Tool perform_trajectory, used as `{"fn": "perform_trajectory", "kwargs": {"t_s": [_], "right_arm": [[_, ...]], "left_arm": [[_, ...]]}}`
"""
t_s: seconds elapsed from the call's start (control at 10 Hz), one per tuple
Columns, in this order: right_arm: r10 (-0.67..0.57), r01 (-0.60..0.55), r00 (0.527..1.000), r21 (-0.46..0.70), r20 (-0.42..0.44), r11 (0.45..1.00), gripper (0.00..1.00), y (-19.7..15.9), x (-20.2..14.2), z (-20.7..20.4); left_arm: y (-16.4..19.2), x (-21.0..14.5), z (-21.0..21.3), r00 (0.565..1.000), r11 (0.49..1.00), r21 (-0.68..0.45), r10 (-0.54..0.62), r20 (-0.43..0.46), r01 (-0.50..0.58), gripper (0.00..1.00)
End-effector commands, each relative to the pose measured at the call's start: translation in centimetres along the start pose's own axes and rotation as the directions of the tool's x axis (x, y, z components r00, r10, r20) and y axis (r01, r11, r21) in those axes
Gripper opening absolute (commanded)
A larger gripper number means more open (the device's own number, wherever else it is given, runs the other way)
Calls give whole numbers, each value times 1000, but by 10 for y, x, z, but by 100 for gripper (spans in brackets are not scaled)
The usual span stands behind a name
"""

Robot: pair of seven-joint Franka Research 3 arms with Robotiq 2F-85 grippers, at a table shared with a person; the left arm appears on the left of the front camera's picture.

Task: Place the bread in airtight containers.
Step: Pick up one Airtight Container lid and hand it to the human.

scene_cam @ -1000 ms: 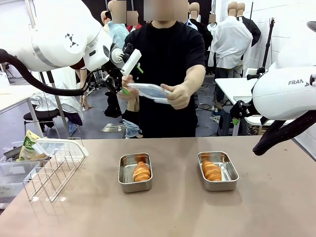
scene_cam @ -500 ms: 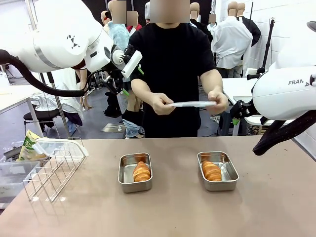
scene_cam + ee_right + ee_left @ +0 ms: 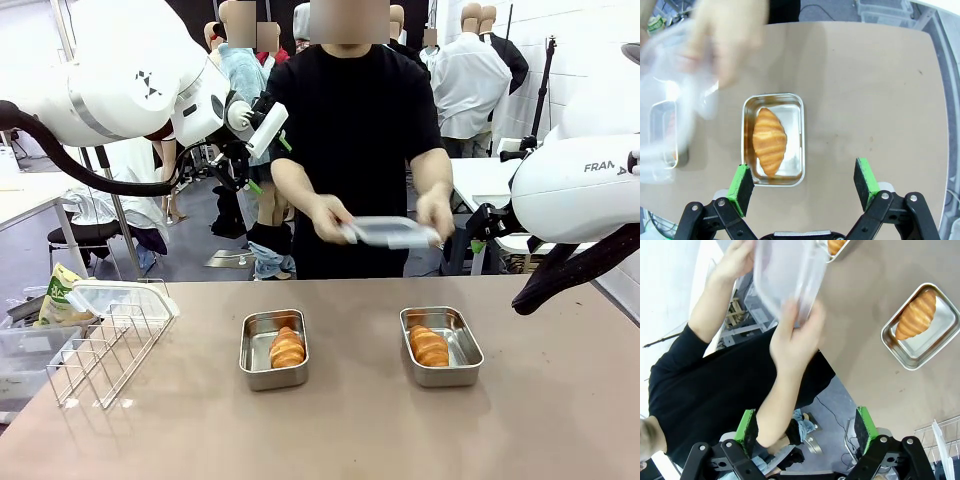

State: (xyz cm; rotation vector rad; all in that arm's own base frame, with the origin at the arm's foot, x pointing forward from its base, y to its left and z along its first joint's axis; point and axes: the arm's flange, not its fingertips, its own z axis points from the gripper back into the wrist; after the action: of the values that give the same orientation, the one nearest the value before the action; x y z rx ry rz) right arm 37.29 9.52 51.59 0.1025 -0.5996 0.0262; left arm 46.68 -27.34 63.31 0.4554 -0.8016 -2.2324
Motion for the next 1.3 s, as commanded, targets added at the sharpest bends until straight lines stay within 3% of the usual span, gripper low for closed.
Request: {"fn": "perform_trajectory", "kwargs": {"t_s": [0.0, 0.7, 0.9, 1.2], "right_arm": [[-2, 2, 1000, 1, 3, 1000, 100, 0, 0, -1], [-2, 2, 1000, 1, 3, 1000, 100, 0, 0, -1], [-2, 2, 1000, 1, 3, 1000, 100, 0, 0, -1], [-2, 2, 1000, 1, 3, 1000, 100, 0, 0, -1]], "left_arm": [[0, -2, 1, 1000, 1000, 1, -2, -6, 2, 100], [0, 0, 0, 1000, 1000, 0, 0, 0, 0, 100], [-14, -5, 12, 999, 999, 24, 32, -8, -32, 100], [-36, -27, 51, 997, 991, -133, -33, -66, 24, 100]]}}
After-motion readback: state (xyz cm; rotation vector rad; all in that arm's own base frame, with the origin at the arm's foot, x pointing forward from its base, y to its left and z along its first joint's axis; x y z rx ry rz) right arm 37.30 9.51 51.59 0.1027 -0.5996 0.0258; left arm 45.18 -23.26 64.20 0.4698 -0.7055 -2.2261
